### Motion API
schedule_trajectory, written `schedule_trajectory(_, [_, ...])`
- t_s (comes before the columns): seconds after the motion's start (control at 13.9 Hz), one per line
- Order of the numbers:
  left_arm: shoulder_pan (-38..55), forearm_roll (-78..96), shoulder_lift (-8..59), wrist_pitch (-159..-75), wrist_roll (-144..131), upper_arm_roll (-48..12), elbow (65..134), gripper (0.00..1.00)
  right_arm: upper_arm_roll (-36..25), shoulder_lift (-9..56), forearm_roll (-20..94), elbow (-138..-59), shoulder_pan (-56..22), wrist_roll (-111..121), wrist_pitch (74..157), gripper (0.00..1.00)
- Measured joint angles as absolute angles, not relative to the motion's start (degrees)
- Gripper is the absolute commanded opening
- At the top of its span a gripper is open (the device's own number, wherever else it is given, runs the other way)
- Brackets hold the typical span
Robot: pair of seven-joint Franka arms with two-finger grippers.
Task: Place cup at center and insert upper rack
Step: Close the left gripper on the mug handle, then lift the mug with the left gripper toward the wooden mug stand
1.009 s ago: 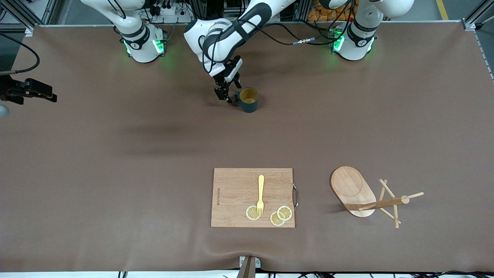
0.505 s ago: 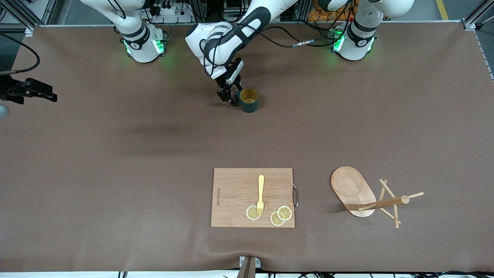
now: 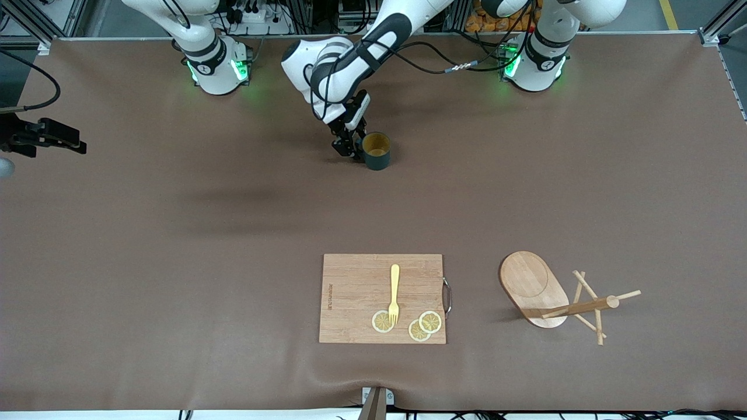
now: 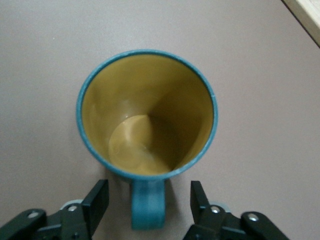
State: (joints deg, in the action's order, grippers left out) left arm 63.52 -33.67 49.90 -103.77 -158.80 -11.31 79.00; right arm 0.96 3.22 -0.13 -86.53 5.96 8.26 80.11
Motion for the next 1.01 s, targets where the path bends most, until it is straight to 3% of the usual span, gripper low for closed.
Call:
schedule_trajectory(0.14, [63.51, -33.06, 49.90, -103.77, -158.82, -11.26, 78.98, 0.39, 0.97, 3.22, -0.13, -86.52, 5.96, 8.26, 80.11, 1.00])
schedule_trajectory(0.43, [63.50, -32.93, 49.90, -103.77, -158.82, -11.01, 78.66, 0.00, 0.97, 3.22, -0.13, -86.52, 5.96, 8.26, 80.12, 1.00])
schedule_trajectory(1.01, [62.41, -32.85, 48.57, -103.75, -157.37, -10.92, 76.28, 0.00, 0.97, 3.22, -0.13, -86.52, 5.96, 8.25, 80.18, 1.00])
